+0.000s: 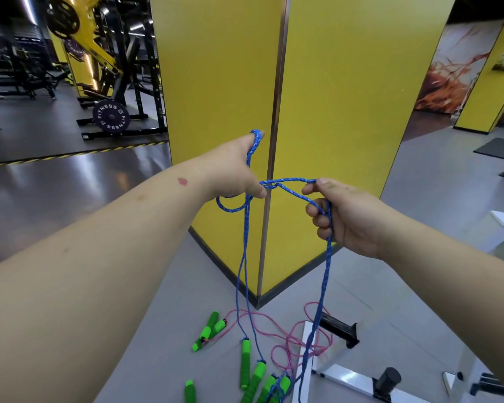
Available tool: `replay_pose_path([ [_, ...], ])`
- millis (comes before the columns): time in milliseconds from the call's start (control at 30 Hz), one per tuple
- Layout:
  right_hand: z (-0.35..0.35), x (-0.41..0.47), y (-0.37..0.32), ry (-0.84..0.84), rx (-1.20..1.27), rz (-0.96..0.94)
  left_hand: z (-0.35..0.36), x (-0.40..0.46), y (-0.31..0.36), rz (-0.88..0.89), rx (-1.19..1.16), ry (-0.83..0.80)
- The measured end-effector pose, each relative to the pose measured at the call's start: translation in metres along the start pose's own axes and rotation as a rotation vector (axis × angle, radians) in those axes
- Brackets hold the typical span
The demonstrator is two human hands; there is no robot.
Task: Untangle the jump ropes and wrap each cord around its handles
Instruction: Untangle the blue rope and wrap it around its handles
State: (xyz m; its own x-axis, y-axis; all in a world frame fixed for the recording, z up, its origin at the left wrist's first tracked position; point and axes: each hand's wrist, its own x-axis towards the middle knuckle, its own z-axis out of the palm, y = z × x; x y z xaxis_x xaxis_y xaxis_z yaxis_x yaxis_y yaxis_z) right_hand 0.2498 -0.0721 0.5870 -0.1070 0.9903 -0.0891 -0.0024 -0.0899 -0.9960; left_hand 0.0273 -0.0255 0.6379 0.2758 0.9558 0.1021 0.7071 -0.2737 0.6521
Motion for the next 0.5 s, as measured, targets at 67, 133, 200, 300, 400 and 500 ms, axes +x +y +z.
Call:
replay_pose_path([
  [67,-0.001,0.001,0.001,0.004,0.01,0.004,-0.002,-0.001,0.0,-0.005,-0.044,-0.01],
  [133,0.0,0.001,0.001,0.0,0.013,0.01,-0.003,-0.003,0.0,-0.009,-0.109,-0.035],
  [200,-0.001,0.0,0.002,-0.019,-0.044,0.023,-0.002,-0.004,0.002,-0.032,-0.197,-0.058],
  [300,0.003,-0.002,0.004,-0.045,-0.303,0.09,0.003,-0.006,0.005,-0.075,-0.415,-0.056],
  [400,0.016,0.0,0.005,0.04,-0.55,0.08,0.008,-0.006,0.006,-0.105,-0.479,-0.029],
  [500,0.035,0.003,-0.005,0.093,-0.309,-0.046,0.014,-0.006,0.007,-0.135,-0.521,-0.053],
])
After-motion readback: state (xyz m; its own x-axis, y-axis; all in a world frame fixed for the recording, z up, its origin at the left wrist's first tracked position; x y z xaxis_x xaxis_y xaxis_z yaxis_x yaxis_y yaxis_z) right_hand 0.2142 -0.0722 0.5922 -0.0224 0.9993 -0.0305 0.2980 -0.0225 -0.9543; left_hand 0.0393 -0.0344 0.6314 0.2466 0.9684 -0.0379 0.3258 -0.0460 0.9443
